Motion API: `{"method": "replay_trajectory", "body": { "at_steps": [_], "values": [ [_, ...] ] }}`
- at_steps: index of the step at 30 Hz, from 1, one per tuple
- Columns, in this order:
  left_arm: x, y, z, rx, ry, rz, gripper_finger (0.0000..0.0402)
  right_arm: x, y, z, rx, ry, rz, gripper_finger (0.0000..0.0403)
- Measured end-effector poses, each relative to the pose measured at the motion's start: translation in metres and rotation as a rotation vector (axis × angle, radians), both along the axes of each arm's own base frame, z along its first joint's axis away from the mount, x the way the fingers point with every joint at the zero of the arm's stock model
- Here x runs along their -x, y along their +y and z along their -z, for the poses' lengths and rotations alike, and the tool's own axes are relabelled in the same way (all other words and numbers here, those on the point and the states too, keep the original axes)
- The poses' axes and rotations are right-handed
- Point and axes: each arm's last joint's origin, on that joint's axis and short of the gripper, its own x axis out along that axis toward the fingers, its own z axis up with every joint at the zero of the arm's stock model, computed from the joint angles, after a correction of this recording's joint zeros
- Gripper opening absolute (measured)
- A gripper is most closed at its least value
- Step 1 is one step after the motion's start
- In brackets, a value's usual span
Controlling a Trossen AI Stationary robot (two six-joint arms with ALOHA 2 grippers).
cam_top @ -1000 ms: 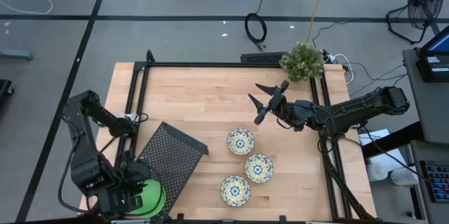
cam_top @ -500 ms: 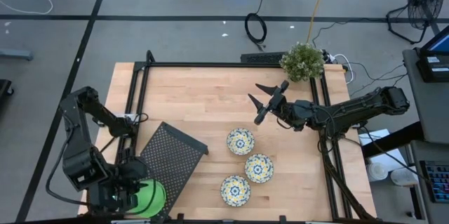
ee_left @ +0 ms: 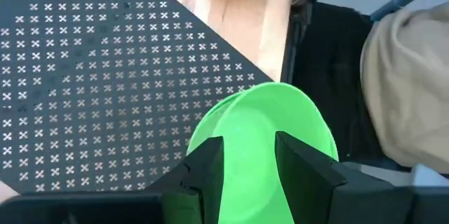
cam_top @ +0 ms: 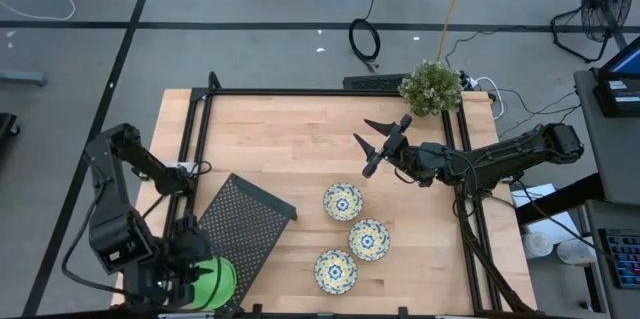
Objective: Pick & Place Mini bowls
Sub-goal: Stack the green bowl on the green bowls on the shelf
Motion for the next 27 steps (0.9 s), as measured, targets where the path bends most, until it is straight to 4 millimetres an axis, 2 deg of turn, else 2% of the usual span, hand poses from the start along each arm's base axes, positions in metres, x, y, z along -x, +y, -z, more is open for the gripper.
{"method": "replay_trajectory", "body": {
  "at_steps": [7, 16, 27],
  "values": [
    [0.001, 0.001, 0.002, -0.016, 0.0, -0.031, 0.0131, 0.0, 0.0, 0.0, 0.0, 0.0, 0.0, 0.0205],
    [0.002, 0.001, 0.02, -0.041, 0.071, -0.049, 0.0131, 0.0, 0.0, 0.0, 0.0, 0.001, 0.0, 0.0205],
    [0.001, 0.001, 0.005, -0.01, 0.029, -0.022, 0.0131, 0.0, 0.0, 0.0, -0.006, -0.004, 0.0, 0.0205]
  ]
}}
